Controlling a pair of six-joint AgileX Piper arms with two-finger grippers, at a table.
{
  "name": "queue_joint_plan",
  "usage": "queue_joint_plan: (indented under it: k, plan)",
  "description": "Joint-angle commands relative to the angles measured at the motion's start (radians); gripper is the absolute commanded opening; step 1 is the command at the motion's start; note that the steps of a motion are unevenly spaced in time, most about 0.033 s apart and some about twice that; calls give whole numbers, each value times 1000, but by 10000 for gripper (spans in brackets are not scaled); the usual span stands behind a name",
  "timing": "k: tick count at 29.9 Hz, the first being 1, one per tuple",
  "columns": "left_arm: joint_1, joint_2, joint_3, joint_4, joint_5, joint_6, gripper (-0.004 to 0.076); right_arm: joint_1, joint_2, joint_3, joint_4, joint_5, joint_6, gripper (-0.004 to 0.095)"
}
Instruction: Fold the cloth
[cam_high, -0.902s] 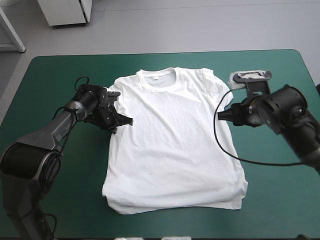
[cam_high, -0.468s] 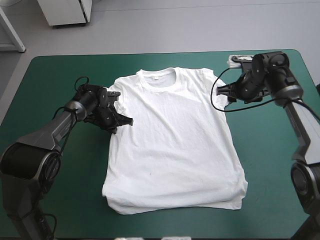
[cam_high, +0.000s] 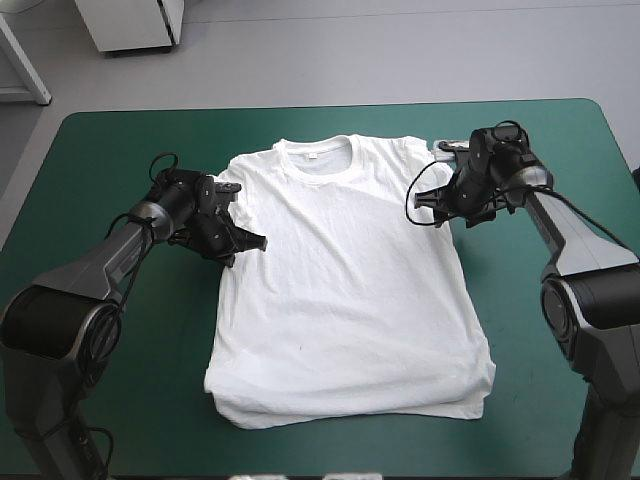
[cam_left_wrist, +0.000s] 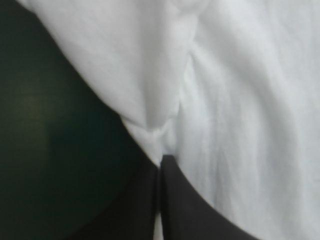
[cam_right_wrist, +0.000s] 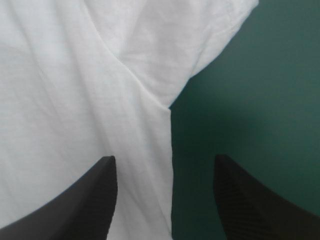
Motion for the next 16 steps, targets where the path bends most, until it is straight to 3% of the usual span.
queue_joint_plan:
  k: [1, 8, 10, 14, 16]
  plan:
    - [-9, -8, -4, -53, -57, -2, -8, 6, -13, -33, 9, -26, -10, 538]
    - [-9, -8, -4, -51, -61, -7, -8, 41, 42, -28, 7, -30, 1, 526]
    - [-9, -8, -4, -51, -61, -12, -8, 57, 48, -28, -5, -19, 5, 427]
    - [-9, -8, -6, -53, -59, -5, -8, 82, 53, -27, -7, 9, 5, 31]
    - [-9, -8, -6, -53, -59, -5, -8, 85, 53, -27, -7, 10, 5, -9]
